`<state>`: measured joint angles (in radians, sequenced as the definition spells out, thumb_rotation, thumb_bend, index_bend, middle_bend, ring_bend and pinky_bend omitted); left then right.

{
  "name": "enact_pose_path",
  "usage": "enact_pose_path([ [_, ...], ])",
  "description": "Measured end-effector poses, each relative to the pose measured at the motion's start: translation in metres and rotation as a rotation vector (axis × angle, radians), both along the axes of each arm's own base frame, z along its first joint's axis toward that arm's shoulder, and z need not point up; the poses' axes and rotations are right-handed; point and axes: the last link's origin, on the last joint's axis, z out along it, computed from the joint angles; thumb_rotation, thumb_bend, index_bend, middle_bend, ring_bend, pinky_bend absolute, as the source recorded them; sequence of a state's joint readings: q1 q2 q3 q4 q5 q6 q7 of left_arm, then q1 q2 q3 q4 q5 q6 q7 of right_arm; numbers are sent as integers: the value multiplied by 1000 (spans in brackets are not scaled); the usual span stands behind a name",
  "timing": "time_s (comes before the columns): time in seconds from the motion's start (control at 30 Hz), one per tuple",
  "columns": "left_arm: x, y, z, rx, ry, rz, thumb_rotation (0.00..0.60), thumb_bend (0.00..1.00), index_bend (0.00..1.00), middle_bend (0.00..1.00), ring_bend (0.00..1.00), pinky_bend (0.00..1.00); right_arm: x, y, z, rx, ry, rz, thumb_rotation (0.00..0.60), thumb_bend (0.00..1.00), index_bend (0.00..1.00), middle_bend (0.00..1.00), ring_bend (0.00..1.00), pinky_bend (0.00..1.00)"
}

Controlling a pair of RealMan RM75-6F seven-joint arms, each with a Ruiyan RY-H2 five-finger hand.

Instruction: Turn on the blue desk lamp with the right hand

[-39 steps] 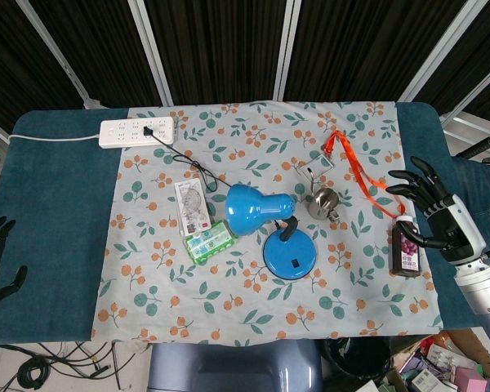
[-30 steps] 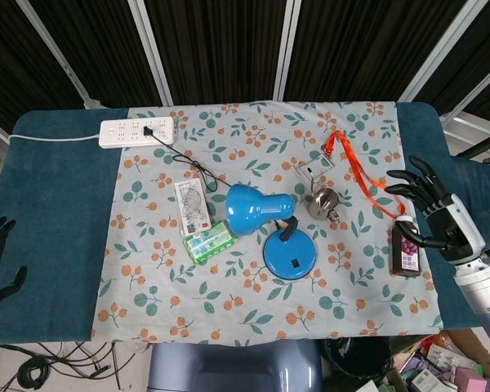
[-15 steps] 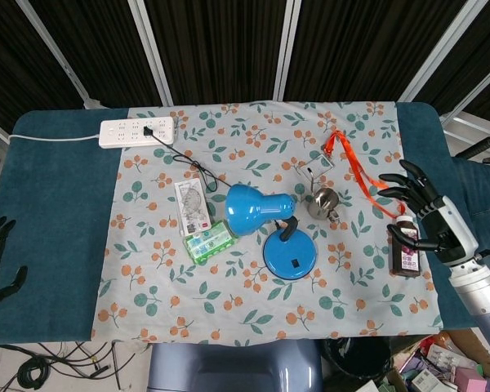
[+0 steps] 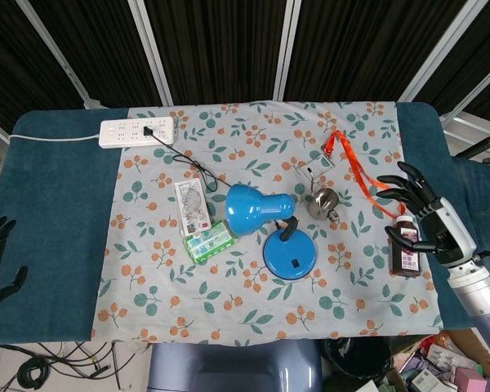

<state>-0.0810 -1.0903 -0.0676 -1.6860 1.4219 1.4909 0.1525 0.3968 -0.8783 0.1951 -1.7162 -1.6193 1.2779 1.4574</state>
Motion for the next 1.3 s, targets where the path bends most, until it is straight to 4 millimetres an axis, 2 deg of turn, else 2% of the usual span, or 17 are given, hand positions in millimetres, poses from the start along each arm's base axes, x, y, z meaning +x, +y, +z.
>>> enact_pose_path([
  [0.2, 0, 0, 0, -1, 0, 2, 600, 355, 67, 39, 67, 0, -4, 4, -3, -7, 85, -5, 600, 219, 0, 163, 253, 178],
  [0.3, 0, 0, 0, -2, 2, 1, 600, 355, 67, 39, 67, 0, -10, 7, -6, -11, 176, -8, 600, 236, 0, 232, 327, 192],
  [0.47, 0, 0, 0, -3, 1, -1, 600, 355, 67, 39, 67, 0, -24, 16, -14, -42, 398, -23, 600, 358, 0, 392, 472, 337],
  [0.6, 0, -1, 0, -4, 2, -1, 600, 355, 67, 39, 67, 0, -37, 25, -26, -93, 600, -37, 600, 410, 0, 442, 516, 414],
  [0.8, 0, 0, -1, -4, 2, 1, 600, 355, 67, 39, 67, 0, -53, 44, -61, -141, 897, -49, 600, 452, 2, 473, 528, 440],
  [0.93, 0, 0, -1, -4, 5, 4, 600, 355, 67, 39, 67, 0, -57, 59, -95, -116, 1033, -45, 600, 516, 17, 512, 543, 440],
  [1.07, 0, 0, -1, -2, 5, 7, 600, 355, 67, 39, 67, 0, -55, 68, -125, -97, 1108, -27, 600, 545, 32, 531, 558, 463],
  [1.3, -1, 0, 0, -4, 2, 5, 600, 355, 67, 39, 67, 0, -41, 73, -173, -82, 1170, 11, 600, 564, 54, 537, 560, 465],
])
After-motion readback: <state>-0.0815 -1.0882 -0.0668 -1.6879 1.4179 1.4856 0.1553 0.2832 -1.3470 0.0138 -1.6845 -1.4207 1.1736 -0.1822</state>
